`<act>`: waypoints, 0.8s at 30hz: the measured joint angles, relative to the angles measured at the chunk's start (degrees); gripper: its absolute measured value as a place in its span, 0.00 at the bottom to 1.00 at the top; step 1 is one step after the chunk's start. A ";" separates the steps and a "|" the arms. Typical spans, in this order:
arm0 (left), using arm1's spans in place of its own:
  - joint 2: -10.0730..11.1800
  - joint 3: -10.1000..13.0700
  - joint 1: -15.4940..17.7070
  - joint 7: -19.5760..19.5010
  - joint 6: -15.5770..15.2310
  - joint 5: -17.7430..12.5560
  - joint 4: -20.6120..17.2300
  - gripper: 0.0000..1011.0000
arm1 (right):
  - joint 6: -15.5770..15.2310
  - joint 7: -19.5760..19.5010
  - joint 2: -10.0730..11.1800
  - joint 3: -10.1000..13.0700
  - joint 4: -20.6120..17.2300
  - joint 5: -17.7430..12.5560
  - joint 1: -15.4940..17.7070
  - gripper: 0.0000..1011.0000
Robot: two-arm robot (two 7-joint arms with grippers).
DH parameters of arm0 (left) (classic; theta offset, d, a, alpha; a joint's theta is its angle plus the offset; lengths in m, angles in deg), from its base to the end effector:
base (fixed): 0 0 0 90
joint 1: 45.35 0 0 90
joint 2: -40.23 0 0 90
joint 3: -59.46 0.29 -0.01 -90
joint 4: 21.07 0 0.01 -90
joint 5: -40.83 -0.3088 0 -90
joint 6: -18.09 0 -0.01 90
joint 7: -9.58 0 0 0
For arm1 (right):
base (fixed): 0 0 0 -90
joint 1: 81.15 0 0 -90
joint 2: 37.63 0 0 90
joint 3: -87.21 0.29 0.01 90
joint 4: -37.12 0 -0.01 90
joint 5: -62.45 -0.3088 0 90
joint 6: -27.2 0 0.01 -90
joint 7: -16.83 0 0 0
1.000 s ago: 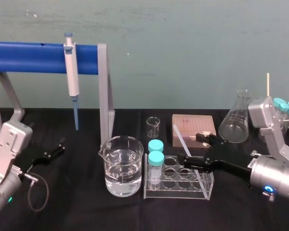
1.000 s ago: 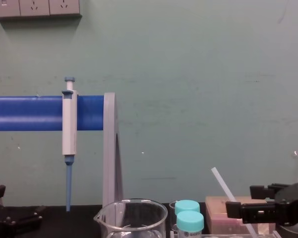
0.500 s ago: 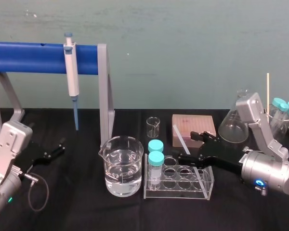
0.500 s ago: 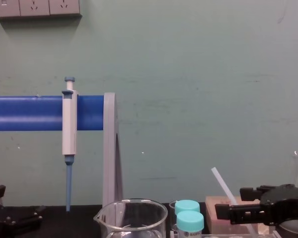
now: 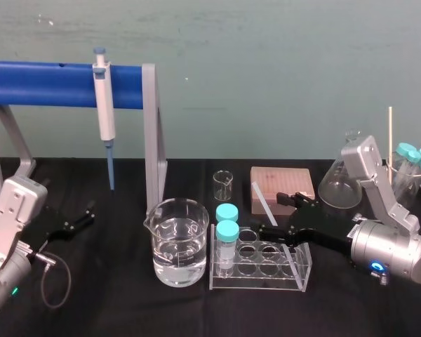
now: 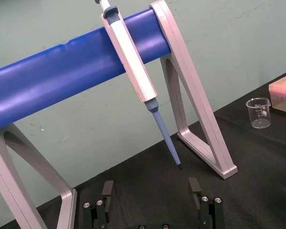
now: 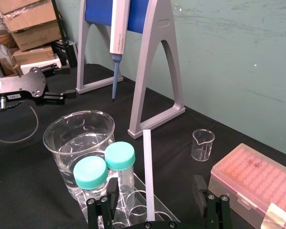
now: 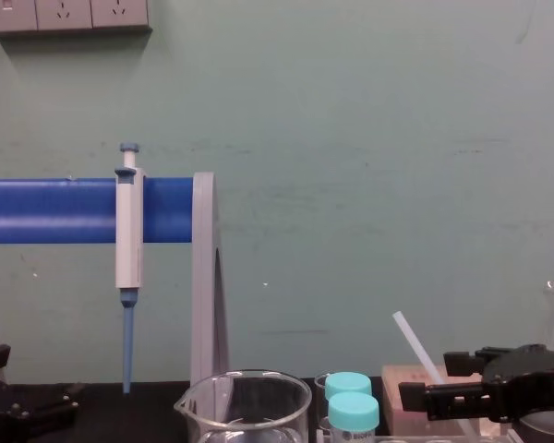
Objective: Pick up the stirring rod with one hand, then place it down.
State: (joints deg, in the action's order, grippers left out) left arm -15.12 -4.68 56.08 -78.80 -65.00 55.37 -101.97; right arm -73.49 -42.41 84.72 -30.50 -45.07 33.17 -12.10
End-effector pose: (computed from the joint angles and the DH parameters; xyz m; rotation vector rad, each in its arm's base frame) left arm 0.3581 0.0827 -0.3023 0.3046 -0.2852 1.2480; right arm 0.4007 -0.0565 -0.2453 -0.2488 0.0753 -0.7196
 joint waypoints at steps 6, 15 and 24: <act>0.00 0.00 0.00 0.00 0.00 0.00 0.00 0.99 | 0.00 0.03 0.00 0.05 -0.03 -0.14 0.04 0.86; 0.00 0.00 0.00 0.00 0.00 0.00 0.00 0.99 | 0.03 0.09 0.00 0.09 -0.08 -0.22 0.08 0.62; 0.00 0.00 0.00 0.00 0.00 0.00 0.00 0.99 | 0.06 0.10 0.00 0.14 -0.08 -0.27 0.08 0.31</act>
State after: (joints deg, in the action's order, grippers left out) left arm -15.12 -4.68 56.08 -78.80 -65.00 55.37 -101.97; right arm -73.43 -42.31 84.72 -30.36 -45.15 32.90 -12.02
